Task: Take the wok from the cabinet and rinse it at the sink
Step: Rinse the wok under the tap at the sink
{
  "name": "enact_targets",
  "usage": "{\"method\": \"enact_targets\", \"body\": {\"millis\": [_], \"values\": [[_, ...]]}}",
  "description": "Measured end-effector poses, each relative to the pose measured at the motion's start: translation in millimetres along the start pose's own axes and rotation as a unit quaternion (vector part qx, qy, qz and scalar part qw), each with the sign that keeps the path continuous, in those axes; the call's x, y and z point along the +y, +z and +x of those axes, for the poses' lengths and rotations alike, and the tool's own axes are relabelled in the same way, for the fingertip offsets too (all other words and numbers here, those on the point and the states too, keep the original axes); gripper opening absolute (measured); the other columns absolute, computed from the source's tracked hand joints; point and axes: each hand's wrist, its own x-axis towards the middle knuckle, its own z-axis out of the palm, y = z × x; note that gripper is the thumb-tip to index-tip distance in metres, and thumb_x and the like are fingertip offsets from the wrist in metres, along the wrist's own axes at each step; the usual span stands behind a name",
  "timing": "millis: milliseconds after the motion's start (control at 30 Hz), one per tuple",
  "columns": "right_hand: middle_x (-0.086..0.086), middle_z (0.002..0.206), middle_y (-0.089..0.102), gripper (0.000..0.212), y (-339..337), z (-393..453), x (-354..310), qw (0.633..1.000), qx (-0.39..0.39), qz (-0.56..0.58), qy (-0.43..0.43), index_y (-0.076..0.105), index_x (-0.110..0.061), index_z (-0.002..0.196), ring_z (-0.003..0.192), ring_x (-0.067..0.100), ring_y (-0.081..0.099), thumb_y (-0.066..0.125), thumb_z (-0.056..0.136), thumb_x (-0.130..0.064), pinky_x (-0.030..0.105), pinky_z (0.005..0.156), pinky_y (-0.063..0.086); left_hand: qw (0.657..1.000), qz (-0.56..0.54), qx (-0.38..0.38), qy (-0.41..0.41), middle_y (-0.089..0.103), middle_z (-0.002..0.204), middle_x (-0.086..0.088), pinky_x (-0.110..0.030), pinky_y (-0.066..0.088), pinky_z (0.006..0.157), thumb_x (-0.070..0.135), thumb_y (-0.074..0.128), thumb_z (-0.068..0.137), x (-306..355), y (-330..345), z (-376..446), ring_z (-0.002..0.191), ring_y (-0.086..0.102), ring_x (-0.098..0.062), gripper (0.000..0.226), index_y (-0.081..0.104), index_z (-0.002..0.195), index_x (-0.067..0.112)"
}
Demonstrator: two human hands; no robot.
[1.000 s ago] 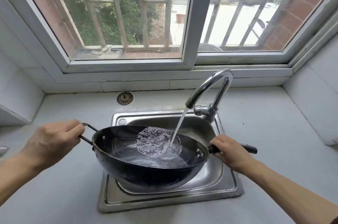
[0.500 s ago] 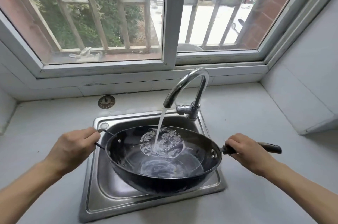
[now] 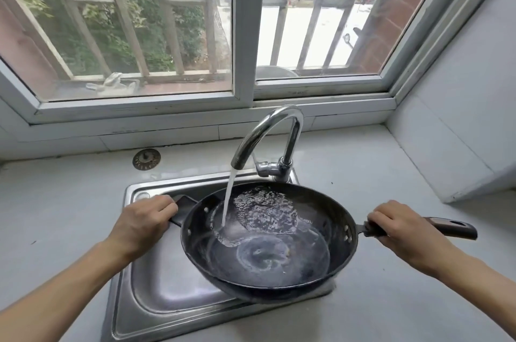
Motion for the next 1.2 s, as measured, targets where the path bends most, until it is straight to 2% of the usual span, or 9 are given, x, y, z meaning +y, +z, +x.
{"method": "enact_targets", "body": {"millis": [267,367,467,600,700,833,1000,1200], "values": [[-0.008,0.077,0.051,0.036,-12,-5,0,1.0,0.01,-0.021,-0.006,0.056,-0.023,0.077,0.067,0.018,0.049,0.08,0.062,-0.001,0.029,0.057,0.044,1.0,-0.027,-0.002,0.007,0.057,0.071,-0.004,-0.031,0.037,0.046,-0.005,0.049,0.06,7,22,10,0.061,0.053,-0.024,0.018,0.055,0.065,0.011],[-0.007,0.077,0.051,0.033,-12,-6,-3,1.0,0.008,-0.026,-0.005,0.056,-0.022,0.077,0.067,0.019,0.048,0.079,0.065,-0.002,0.03,0.057,0.045,1.0,-0.029,-0.008,0.01,0.056,0.071,-0.005,-0.031,0.033,0.048,-0.003,0.042,0.064,8,27,12,0.061,0.053,-0.025,0.018,0.054,0.065,0.01],[-0.007,0.076,0.051,0.032,-8,-7,-6,1.0,0.008,-0.025,-0.002,0.055,-0.022,0.078,0.067,0.019,0.048,0.078,0.067,-0.003,0.031,0.057,0.045,1.0,-0.025,-0.019,0.001,0.055,0.072,-0.005,-0.029,0.026,0.051,-0.005,0.046,0.062,4,30,13,0.063,0.052,-0.025,0.017,0.054,0.066,0.01],[-0.007,0.077,0.051,0.032,-1,-10,-12,1.0,0.009,-0.012,0.012,0.055,-0.022,0.078,0.067,0.019,0.048,0.079,0.066,-0.004,0.031,0.058,0.046,0.999,-0.027,-0.017,0.013,0.054,0.073,-0.005,-0.034,0.04,0.05,-0.006,0.047,0.064,-3,31,9,0.066,0.051,-0.027,0.019,0.054,0.069,0.01],[-0.008,0.078,0.051,0.035,9,-8,-15,1.0,0.004,-0.003,0.021,0.054,-0.022,0.079,0.069,0.018,0.048,0.079,0.063,-0.004,0.03,0.059,0.045,0.999,-0.025,-0.021,0.015,0.055,0.076,-0.005,-0.036,0.045,0.05,-0.008,0.054,0.064,-9,25,1,0.068,0.052,-0.027,0.02,0.054,0.071,0.011],[-0.008,0.079,0.051,0.038,22,0,-25,1.0,0.0,0.011,0.02,0.054,-0.022,0.081,0.07,0.017,0.047,0.08,0.06,-0.004,0.028,0.06,0.045,1.0,-0.014,-0.009,0.014,0.056,0.077,-0.004,-0.034,0.045,0.05,-0.001,0.052,0.068,-16,6,-12,0.07,0.052,-0.026,0.013,0.055,0.07,0.012],[-0.007,0.08,0.052,0.039,37,16,-44,0.999,0.003,0.032,0.002,0.054,-0.021,0.081,0.072,0.017,0.048,0.081,0.059,-0.005,0.027,0.061,0.044,1.0,0.02,-0.011,0.011,0.055,0.076,-0.005,-0.038,0.045,0.054,0.001,0.047,0.07,-33,-12,-35,0.069,0.052,-0.028,0.014,0.052,0.07,0.014],[-0.007,0.08,0.051,0.039,51,42,-61,0.998,0.004,0.053,-0.015,0.051,-0.021,0.082,0.074,0.016,0.043,0.08,0.061,-0.004,0.023,0.065,0.035,0.999,0.049,-0.019,-0.013,0.058,0.076,-0.005,-0.039,0.043,0.054,0.003,0.037,0.073,-53,-24,-54,0.069,0.056,-0.031,0.016,0.049,0.07,0.014]]}}
